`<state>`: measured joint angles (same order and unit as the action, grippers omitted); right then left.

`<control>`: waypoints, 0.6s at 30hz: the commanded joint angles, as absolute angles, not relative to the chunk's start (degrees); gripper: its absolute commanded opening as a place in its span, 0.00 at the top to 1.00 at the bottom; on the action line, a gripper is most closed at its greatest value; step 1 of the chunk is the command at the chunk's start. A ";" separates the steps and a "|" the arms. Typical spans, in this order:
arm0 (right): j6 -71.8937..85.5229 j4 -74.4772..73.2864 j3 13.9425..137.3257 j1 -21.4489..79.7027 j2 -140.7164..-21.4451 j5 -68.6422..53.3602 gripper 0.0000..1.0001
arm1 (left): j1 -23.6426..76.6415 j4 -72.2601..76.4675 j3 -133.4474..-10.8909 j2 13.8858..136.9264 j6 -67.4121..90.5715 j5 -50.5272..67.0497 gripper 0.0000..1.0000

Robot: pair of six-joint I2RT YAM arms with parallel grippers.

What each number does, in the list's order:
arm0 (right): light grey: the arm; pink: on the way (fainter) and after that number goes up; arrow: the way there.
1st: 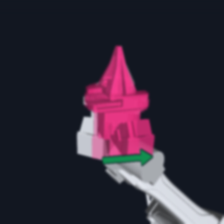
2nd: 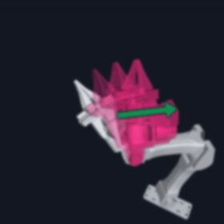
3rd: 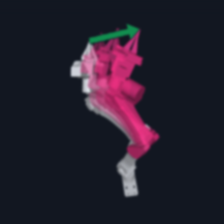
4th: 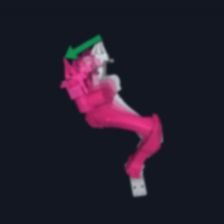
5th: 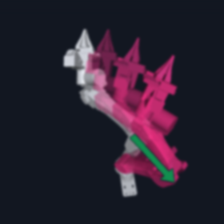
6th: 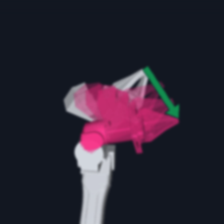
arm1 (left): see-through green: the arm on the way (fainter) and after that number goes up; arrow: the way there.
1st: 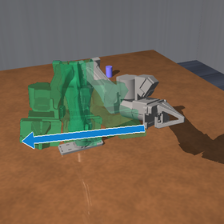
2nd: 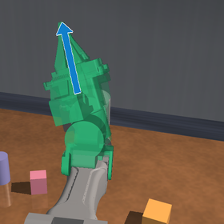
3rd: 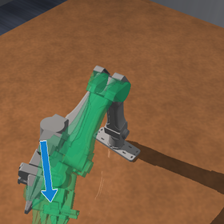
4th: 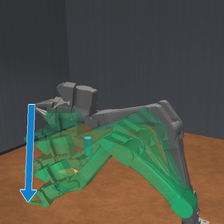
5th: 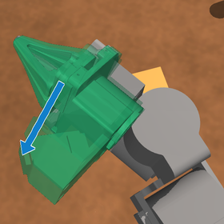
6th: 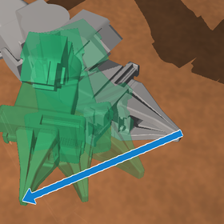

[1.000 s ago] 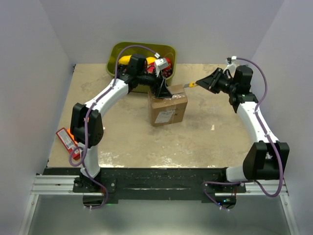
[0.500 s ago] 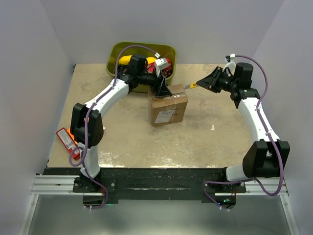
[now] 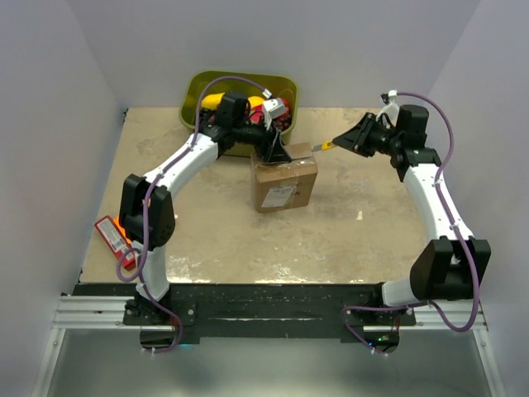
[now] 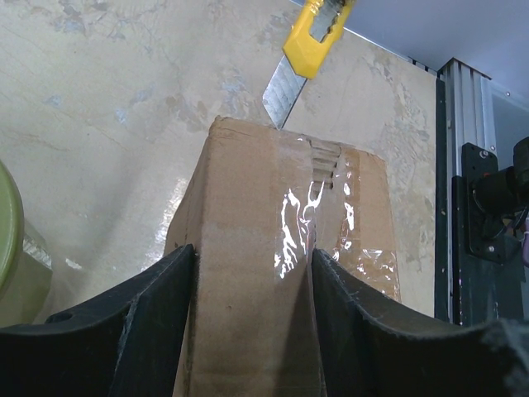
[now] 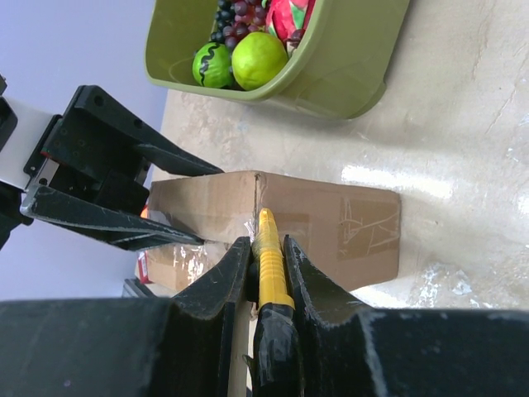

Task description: Unpack the express box

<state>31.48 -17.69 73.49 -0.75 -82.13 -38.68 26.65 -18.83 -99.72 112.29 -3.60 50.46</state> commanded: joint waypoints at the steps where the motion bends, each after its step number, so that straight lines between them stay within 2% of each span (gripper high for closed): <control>1: 27.69 -26.72 75.32 -0.44 -80.86 -41.84 1.00 | 26.28 -17.93 -99.23 112.41 -3.16 44.39 0.52; 9: 27.51 -28.21 74.53 -0.44 -79.89 -42.71 1.00 | 26.28 -18.63 -99.49 113.11 -3.78 41.75 0.58; 18: 27.69 -29.97 74.27 -0.44 -78.31 -42.63 1.00 | 26.28 -18.37 -99.41 113.90 -2.64 38.59 0.69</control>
